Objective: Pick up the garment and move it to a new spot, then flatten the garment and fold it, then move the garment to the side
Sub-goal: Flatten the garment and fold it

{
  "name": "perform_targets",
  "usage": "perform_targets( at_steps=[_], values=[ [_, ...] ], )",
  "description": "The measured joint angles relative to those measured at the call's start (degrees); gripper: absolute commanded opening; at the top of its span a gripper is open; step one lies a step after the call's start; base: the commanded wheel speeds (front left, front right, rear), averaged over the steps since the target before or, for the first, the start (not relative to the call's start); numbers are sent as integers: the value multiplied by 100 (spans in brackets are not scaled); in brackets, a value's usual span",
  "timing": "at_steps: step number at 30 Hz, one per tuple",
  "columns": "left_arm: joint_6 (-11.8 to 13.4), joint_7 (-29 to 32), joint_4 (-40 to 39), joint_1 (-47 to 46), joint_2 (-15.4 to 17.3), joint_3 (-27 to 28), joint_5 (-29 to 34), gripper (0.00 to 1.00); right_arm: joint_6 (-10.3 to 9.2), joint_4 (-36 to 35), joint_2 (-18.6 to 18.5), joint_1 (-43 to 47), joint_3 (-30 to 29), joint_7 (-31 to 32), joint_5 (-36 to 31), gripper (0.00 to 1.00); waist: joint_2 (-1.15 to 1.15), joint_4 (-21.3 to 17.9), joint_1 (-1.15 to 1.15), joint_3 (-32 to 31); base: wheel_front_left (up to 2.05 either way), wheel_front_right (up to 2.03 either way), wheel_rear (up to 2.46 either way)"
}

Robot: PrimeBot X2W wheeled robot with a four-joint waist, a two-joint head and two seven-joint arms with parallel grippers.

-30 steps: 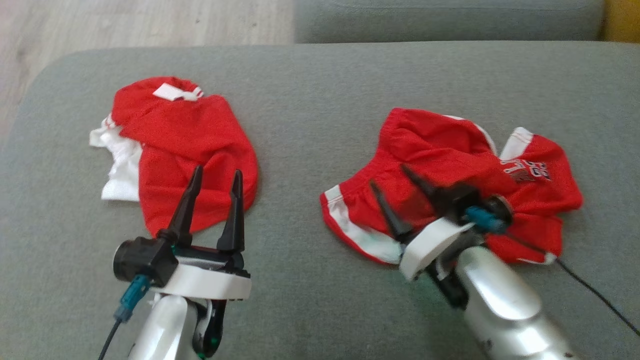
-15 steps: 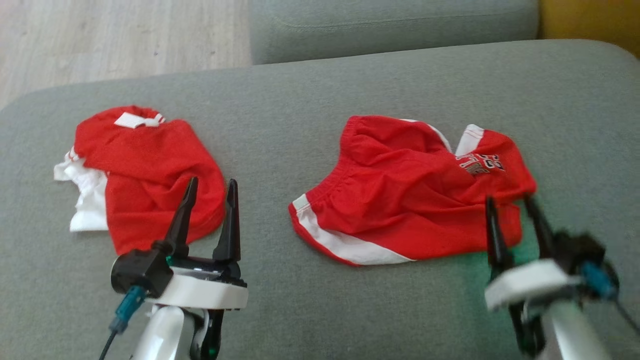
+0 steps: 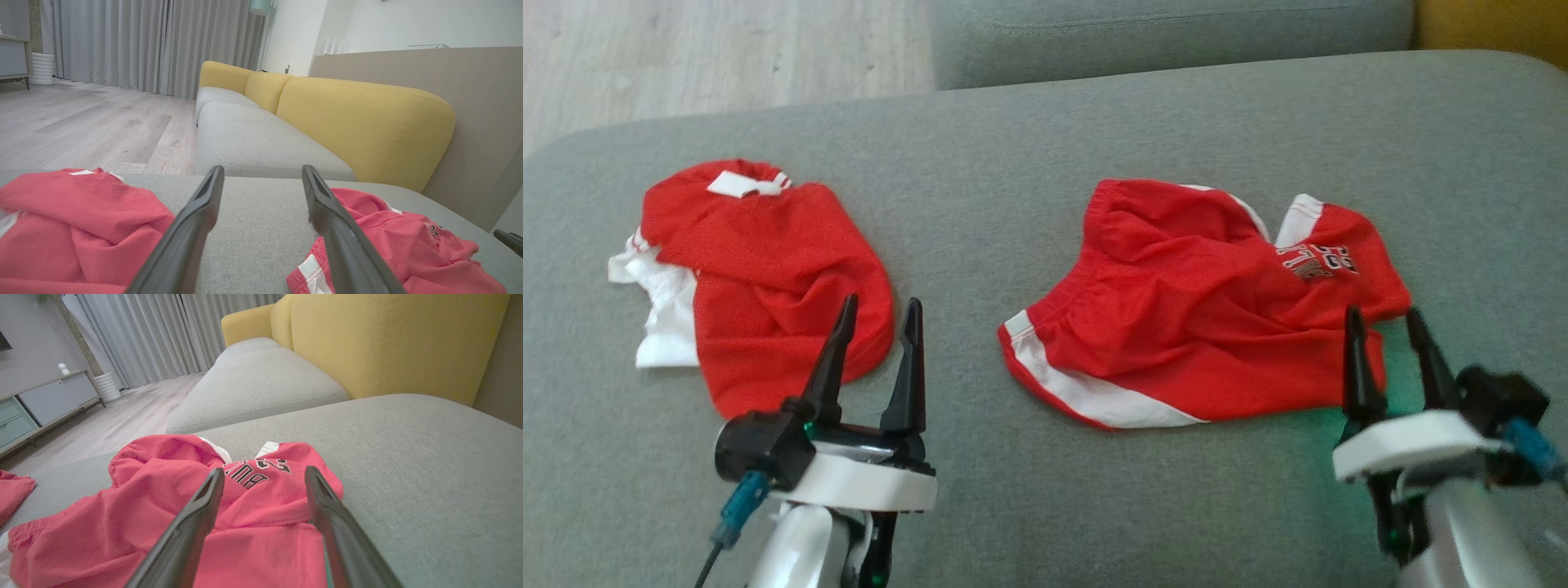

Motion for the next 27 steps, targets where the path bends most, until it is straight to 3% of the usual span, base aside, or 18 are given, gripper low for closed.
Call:
perform_targets(
  at_steps=[7, 13, 20, 21, 22, 27],
  values=[
    [0, 0, 12, -138, -1, -88, -18, 100, 0, 751, -1, -923, -491, 644, -331, 100, 0, 263, 0, 180, 0, 0, 0],
    [10, 0, 48, -252, -5, -208, -134, 100, 0, 1870, -3, -1504, -898, 1373, -409, 100, 0, 514, 1, 364, 0, 0, 0],
    [26, 0, 94, -365, -8, -293, -167, 100, 0, 2544, -88, -1958, -1106, 1507, -690, 100, 0, 734, 0, 531, 0, 0, 0],
    [43, 0, 96, -373, -8, -294, -167, 100, 0, 2618, -113, -2035, -1110, 1510, -731, 96, 0, 759, 0, 554, 0, 0, 0],
    [43, 0, 98, -382, -8, -296, -167, 100, 0, 2687, -134, -2101, -1109, 1508, -733, 0, 0, 782, 0, 575, 0, 0, 0],
    [43, 0, 105, -424, -8, -308, -192, 100, 0, 2885, -149, -2340, -1065, 1273, -867, 0, 0, 857, 0, 615, 0, 0, 0]
  ],
)
